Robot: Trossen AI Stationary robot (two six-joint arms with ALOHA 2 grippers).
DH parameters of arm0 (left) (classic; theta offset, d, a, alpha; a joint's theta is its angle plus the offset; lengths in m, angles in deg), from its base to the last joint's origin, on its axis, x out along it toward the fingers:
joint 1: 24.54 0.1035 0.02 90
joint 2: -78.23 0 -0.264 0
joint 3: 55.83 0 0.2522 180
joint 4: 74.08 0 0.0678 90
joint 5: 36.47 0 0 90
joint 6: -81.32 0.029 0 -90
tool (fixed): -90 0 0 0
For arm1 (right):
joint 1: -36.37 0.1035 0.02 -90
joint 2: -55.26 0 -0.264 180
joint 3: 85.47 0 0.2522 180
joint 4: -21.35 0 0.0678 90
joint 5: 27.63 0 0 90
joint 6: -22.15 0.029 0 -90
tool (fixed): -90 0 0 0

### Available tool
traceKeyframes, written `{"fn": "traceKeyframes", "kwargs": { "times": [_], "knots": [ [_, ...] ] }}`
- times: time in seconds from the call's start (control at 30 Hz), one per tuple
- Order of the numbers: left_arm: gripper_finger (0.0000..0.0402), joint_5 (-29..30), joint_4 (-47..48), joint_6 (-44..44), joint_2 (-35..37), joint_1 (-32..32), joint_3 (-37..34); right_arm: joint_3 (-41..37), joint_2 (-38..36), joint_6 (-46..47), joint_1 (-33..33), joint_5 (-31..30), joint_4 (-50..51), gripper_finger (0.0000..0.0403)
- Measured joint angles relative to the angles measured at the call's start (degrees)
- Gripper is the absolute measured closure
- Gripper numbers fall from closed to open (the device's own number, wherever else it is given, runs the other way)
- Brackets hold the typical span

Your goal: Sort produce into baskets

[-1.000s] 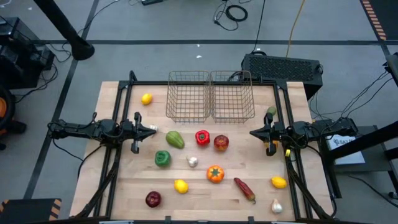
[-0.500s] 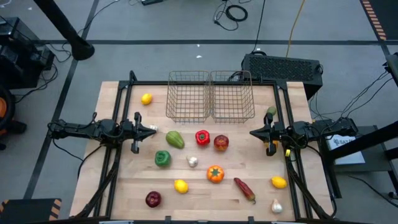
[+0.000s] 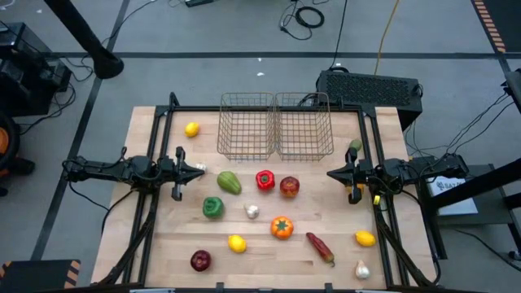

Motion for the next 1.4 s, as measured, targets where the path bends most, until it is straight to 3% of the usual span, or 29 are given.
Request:
{"fn": "traceKeyframes", "kwargs": {
  "times": [0.97,1.13,1.4],
  "knots": [
    [0.0379,0.0,0.0,0.0,0.0,0.0,0.0,0.3,0.2,-1.3,0.0,-0.2,-1.3,0.0403],
    [0.0379,0.0,0.0,0.0,0.0,0.0,0.0,11.2,4.4,-4.7,0.0,-0.3,0.1,0.0403],
    [0.0379,0.0,0.0,0.0,0.0,0.0,0.0,41.8,21.3,-5.1,0.0,-5.1,20.5,0.0403]
  ]
}}
